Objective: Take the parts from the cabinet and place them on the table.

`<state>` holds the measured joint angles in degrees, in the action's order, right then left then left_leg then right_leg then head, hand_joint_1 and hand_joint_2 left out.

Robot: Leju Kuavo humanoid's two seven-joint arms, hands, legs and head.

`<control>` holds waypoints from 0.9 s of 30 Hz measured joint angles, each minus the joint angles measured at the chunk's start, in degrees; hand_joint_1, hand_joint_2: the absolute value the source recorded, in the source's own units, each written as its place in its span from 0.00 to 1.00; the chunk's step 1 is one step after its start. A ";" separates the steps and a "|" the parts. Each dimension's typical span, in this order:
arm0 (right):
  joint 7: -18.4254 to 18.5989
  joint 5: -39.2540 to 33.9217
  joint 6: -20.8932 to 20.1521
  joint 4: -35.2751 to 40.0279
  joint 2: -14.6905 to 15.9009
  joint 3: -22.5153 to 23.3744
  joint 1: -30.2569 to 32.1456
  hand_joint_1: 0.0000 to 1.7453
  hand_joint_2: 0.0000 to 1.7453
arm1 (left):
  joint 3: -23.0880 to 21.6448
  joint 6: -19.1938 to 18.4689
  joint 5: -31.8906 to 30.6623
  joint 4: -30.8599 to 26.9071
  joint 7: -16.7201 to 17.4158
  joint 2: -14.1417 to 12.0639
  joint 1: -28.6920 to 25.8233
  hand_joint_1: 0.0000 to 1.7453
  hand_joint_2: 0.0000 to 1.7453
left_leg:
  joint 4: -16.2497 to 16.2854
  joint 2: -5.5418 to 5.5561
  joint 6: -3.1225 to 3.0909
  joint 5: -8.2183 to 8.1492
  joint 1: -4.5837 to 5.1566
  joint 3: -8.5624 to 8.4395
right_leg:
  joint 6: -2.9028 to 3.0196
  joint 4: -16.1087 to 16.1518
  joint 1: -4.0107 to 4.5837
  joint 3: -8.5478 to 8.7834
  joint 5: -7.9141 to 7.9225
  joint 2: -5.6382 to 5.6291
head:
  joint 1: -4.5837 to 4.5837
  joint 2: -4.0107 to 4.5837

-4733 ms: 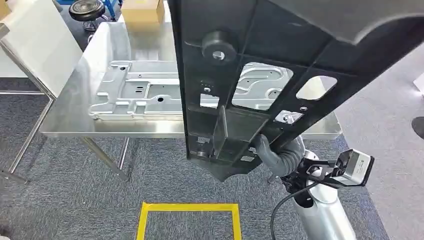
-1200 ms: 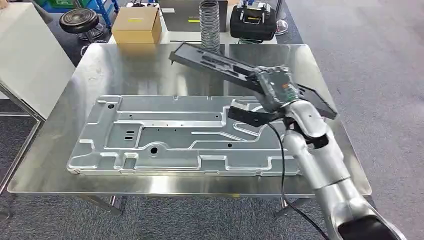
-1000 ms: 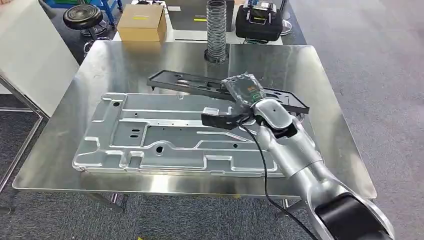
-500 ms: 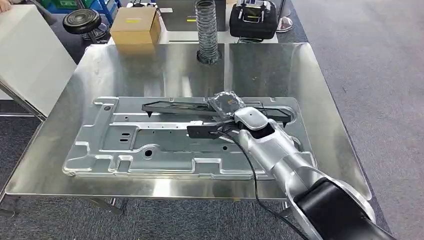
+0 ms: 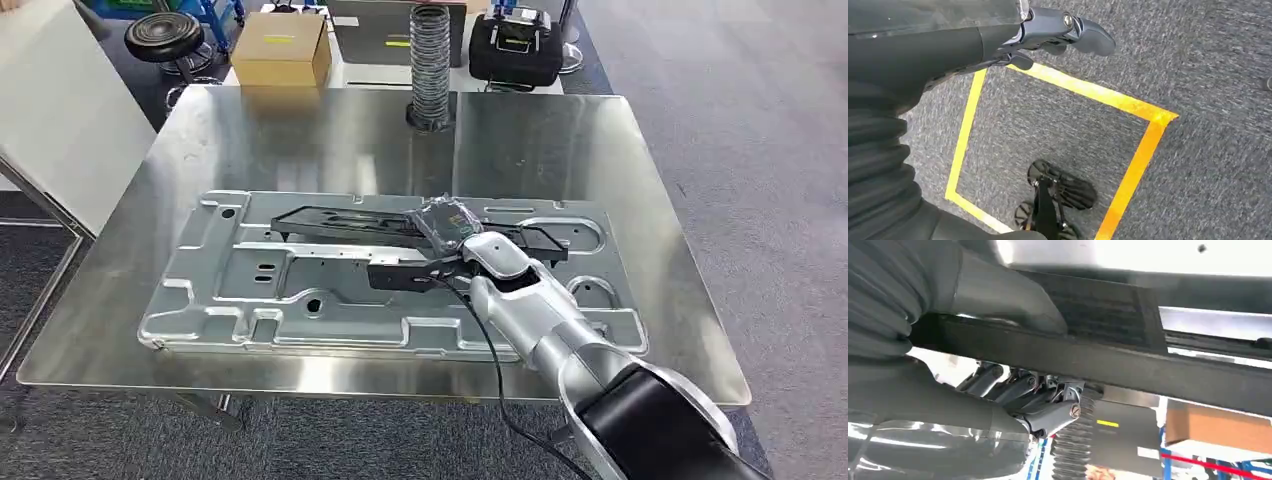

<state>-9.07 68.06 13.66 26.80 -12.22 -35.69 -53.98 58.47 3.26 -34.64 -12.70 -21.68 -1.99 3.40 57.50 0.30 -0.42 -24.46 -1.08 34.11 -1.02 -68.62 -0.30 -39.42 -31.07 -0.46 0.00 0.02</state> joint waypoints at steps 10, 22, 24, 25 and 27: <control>-1.18 -2.43 0.11 -0.04 -2.63 -0.09 0.81 0.00 0.00 | 0.07 1.88 -1.27 0.00 -0.20 0.04 0.05 0.00 0.00 | 0.40 0.06 1.35 -0.46 0.32 0.05 | 1.34 10.27 0.47 4.52 6.02 0.12 | 0.07 -0.02; -6.54 -12.97 -4.79 4.59 -3.61 0.24 1.75 0.00 0.00 | 0.50 2.27 -2.45 0.00 0.09 0.13 0.00 0.00 0.00 | 1.90 -0.08 2.90 0.40 -0.25 0.56 | 2.35 11.06 0.07 5.69 6.01 0.07 | 0.31 -0.02; -9.48 -19.56 -7.21 7.22 -3.48 1.39 2.22 0.00 0.00 | 0.70 2.03 -2.56 0.00 -0.04 0.15 0.15 0.00 0.00 | 0.40 0.02 2.04 -0.43 0.11 -0.18 | 1.77 10.77 0.54 5.32 5.94 -0.01 | 0.24 -0.02; -10.72 -23.49 -8.02 9.45 -3.28 2.06 3.05 0.00 0.00 | 0.85 1.81 -2.56 0.00 -0.18 0.17 0.10 0.00 0.00 | 0.48 0.06 1.84 -0.47 0.17 -0.02 | 1.56 10.80 0.50 5.31 5.97 -0.01 | 0.33 -0.02; -11.65 -30.26 -8.37 14.83 -2.38 3.59 4.55 0.00 0.00 | 1.38 1.42 -2.56 0.00 -0.46 0.20 -0.06 0.00 0.00 | 0.34 0.14 1.05 -0.35 -0.05 -0.02 | 0.89 10.75 0.52 5.37 5.76 0.07 | 0.26 -0.02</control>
<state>-20.72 37.80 5.29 41.63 -14.60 -32.10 -49.43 59.85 4.68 -37.20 -12.70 -22.14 -1.79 3.33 57.84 0.44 0.64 -24.80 -1.14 34.09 -0.13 -57.88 0.22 -34.05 -25.31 -0.39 0.26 0.00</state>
